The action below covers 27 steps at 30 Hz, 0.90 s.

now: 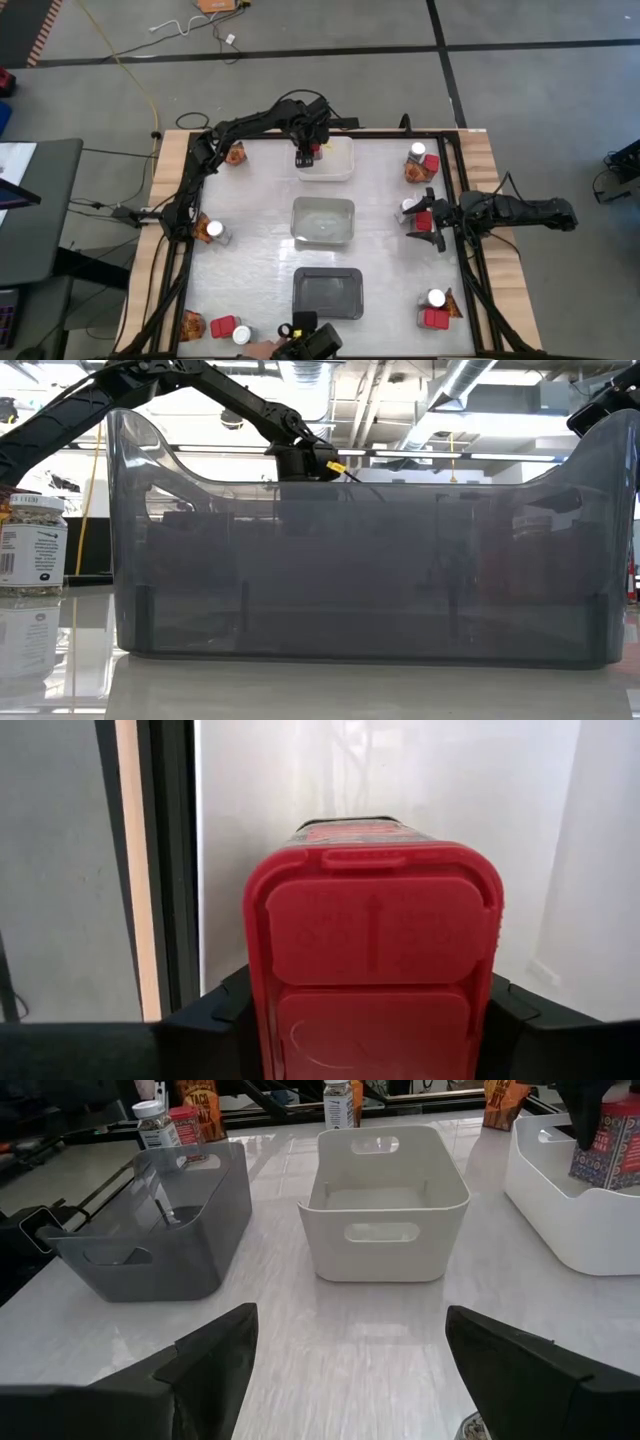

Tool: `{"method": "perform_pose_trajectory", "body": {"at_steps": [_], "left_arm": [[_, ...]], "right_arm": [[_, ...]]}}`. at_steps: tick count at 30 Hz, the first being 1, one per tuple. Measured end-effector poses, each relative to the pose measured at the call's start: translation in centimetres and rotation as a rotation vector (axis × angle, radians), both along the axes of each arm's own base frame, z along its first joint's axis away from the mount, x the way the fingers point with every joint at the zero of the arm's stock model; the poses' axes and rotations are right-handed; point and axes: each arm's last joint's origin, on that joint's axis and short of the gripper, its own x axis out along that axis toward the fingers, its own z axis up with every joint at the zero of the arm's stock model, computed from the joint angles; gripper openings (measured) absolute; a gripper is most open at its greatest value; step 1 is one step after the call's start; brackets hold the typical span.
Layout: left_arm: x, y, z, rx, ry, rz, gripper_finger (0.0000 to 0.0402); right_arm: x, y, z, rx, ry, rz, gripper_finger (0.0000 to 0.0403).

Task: Sort spices by type
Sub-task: Put the red seasoning can into the white bin

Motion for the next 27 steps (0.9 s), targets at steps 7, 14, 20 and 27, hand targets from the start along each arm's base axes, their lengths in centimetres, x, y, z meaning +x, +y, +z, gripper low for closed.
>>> {"method": "perform_pose_trajectory", "body": {"at_steps": [7, 14, 20, 27], "left_arm": [[-0.22, -0.12, -0.07, -0.007, 0.028, -0.004, 0.0207], [-0.21, -0.12, -0.06, -0.006, 0.027, 0.002, 0.0207], [-0.21, -0.12, -0.06, -0.007, 0.026, 0.006, 0.0241], [-0.11, -0.07, -0.02, -0.002, 0.016, 0.006, 0.0274]], "right_arm": [[0.0, 0.0, 0.0, 0.0, 0.0, 0.0, 0.0352], [0.0, 0.0, 0.0, 0.0, 0.0, 0.0, 0.0352], [0.0, 0.0, 0.0, 0.0, 0.0, 0.0, 0.0352], [0.0, 0.0, 0.0, 0.0, 0.0, 0.0, 0.0352]]}}
